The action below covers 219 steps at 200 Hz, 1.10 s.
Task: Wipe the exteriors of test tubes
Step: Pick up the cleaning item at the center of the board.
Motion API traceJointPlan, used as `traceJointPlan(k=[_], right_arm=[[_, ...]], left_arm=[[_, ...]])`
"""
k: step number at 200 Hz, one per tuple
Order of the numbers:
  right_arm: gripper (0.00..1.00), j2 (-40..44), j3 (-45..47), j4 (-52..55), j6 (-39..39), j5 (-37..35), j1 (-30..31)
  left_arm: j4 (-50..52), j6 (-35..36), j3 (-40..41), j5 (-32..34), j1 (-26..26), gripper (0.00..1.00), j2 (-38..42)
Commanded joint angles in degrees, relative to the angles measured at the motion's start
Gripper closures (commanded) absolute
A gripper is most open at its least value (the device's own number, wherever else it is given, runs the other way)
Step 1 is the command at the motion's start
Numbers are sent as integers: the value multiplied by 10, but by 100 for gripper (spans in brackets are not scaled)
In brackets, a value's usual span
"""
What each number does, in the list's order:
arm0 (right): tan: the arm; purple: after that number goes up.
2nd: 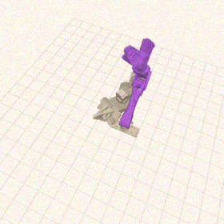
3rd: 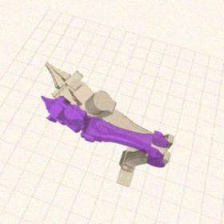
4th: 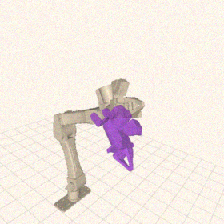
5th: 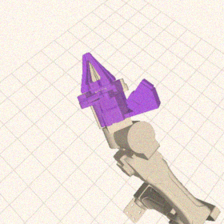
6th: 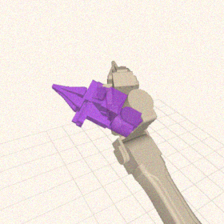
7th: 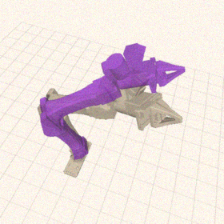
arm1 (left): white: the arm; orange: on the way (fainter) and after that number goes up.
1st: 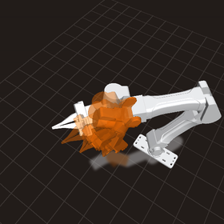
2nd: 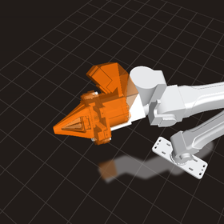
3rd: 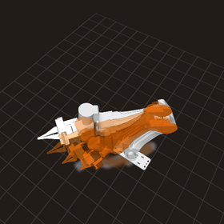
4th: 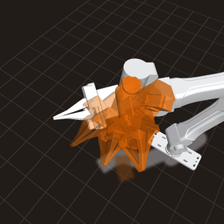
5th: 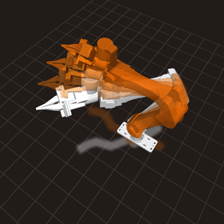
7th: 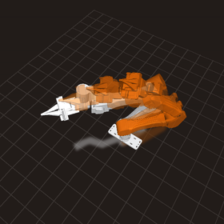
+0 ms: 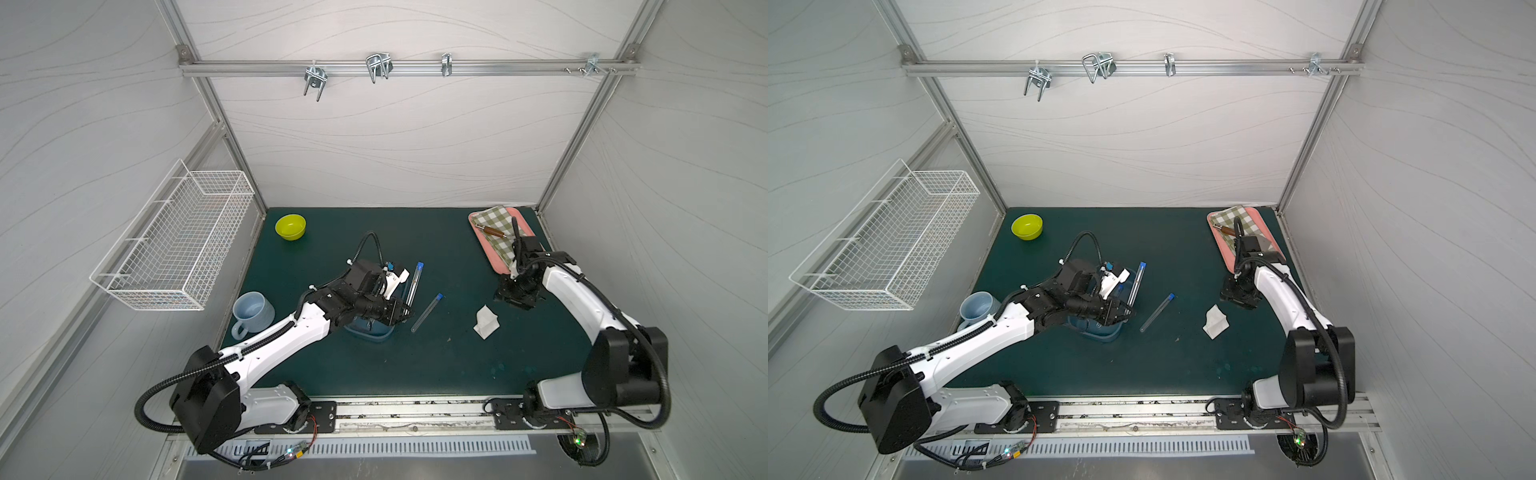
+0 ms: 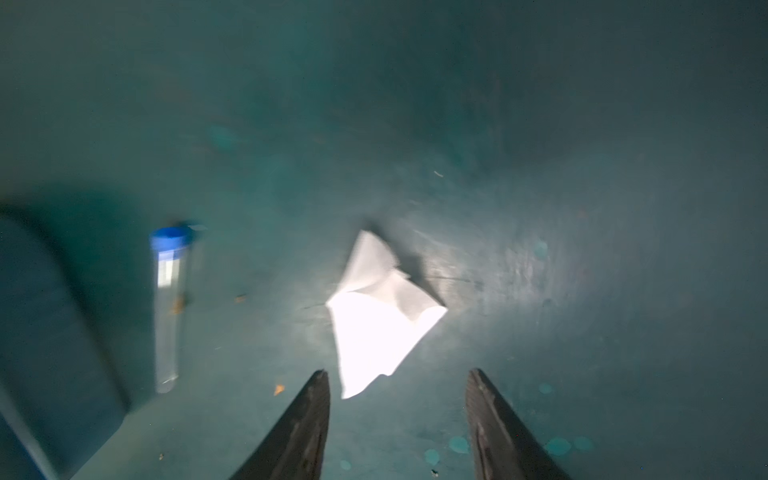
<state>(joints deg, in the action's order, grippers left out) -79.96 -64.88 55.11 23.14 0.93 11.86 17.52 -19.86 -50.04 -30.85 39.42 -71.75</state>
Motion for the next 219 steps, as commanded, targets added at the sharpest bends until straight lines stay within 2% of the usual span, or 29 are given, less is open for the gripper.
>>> traceJointPlan(k=[1, 18, 50, 99, 146, 173, 219], right_arm=[[44, -18, -39, 38, 33, -25, 79], [44, -76, -51, 16, 46, -33, 124], [47, -160, -40, -1, 58, -65, 138], [51, -167, 1, -16, 63, -81, 137], [54, -196, 30, -59, 59, -63, 113], [59, -208, 36, -72, 48, -65, 95], [80, -217, 38, -96, 37, -58, 84]], left_arm=[[-29, 1, -2, -10, -2, 95, 0], [-29, 0, -3, -12, -3, 95, 0], [-20, 1, 5, -5, -2, 95, 20], [-26, -3, 21, -6, -4, 95, 28], [-27, -1, 13, -13, -4, 95, 20], [-24, 0, 14, -11, -5, 95, 21], [-27, -4, 13, -12, -4, 95, 18]])
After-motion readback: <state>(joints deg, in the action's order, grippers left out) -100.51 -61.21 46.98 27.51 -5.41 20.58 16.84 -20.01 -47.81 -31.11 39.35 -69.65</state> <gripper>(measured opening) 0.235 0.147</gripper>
